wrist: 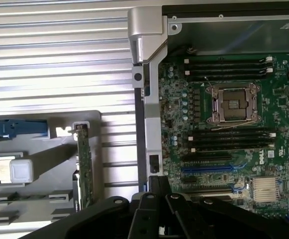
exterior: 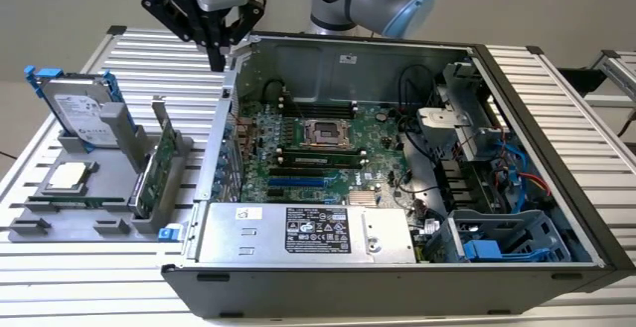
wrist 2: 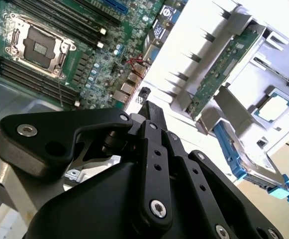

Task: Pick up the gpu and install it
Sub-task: 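Reach for the gpu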

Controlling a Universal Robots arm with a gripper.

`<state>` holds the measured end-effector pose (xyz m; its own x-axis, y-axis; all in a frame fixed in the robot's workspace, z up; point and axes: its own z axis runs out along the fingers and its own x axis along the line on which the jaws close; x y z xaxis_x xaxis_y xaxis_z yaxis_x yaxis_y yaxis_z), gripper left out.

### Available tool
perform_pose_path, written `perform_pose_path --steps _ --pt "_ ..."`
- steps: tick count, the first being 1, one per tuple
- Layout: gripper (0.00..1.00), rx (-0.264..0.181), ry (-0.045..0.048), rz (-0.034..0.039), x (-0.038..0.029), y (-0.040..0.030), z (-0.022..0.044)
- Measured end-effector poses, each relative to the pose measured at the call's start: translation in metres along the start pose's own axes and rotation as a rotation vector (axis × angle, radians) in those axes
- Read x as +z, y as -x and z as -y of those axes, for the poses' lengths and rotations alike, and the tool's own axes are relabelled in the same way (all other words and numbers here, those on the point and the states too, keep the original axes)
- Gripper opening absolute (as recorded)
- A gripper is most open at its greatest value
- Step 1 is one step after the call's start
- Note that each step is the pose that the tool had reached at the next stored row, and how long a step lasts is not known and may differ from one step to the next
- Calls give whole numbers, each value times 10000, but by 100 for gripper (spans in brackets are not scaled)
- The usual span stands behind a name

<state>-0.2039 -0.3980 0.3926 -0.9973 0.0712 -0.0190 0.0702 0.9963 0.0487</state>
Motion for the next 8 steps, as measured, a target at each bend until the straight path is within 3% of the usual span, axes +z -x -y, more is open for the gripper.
perform_pose_path --steps 8 --pt "0 0 0 0 -2 -108 8"
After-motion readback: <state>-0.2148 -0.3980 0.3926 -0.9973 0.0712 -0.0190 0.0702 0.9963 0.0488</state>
